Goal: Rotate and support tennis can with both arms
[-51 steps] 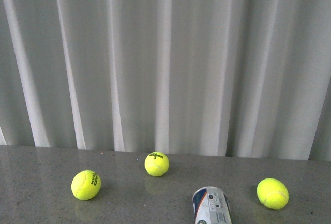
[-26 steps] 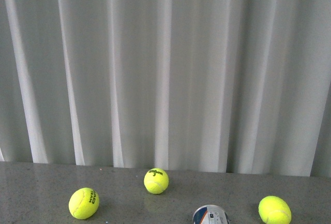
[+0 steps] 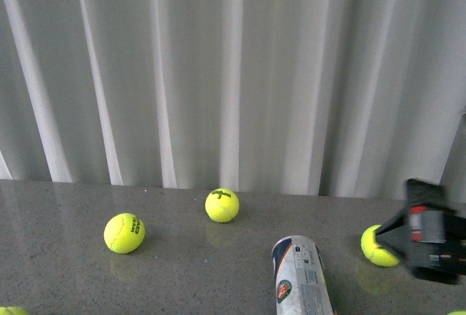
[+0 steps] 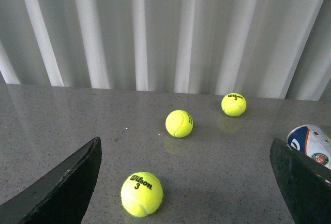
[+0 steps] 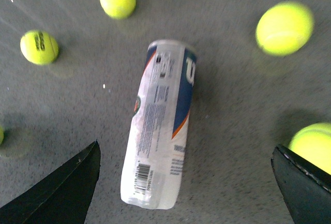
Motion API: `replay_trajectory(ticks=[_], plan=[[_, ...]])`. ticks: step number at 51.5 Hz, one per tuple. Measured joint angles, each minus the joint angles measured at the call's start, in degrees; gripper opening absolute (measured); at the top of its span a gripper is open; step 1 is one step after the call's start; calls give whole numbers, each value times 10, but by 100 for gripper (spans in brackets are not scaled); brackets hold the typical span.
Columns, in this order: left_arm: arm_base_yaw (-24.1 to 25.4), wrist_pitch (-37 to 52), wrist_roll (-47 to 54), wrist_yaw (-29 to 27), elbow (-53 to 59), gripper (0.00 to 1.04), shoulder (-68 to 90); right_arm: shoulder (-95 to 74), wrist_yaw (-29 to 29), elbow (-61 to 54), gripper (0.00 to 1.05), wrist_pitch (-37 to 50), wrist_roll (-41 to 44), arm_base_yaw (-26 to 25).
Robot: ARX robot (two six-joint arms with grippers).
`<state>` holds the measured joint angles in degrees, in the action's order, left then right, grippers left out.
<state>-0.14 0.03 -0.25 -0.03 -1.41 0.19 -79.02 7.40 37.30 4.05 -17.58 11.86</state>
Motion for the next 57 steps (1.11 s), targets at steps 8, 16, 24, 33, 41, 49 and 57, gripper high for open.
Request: replay_trajectory(ticks=[8,16,24,33,41,49,57], plan=[[0,0,0,0,0,98,0,-179,12,118,98,-27,-43,34],[0,0,0,0,0,98,0,-254,2,184,98,-47,-57,48],[0,0,0,0,0,98,0,-309,2,229,98,-64,-63,59],[0,0,0,0,0,98,0,-369,-7,266,98,-84,-62,67],[0,0,0,0,0,98,0,-418,-15,301,98,-104,-61,71],[0,0,0,0,0,98,0,-459,-21,338,98,-111,-48,72],[0,0,0,0,0,98,0,-479,-20,361,82,-119,-3,72]])
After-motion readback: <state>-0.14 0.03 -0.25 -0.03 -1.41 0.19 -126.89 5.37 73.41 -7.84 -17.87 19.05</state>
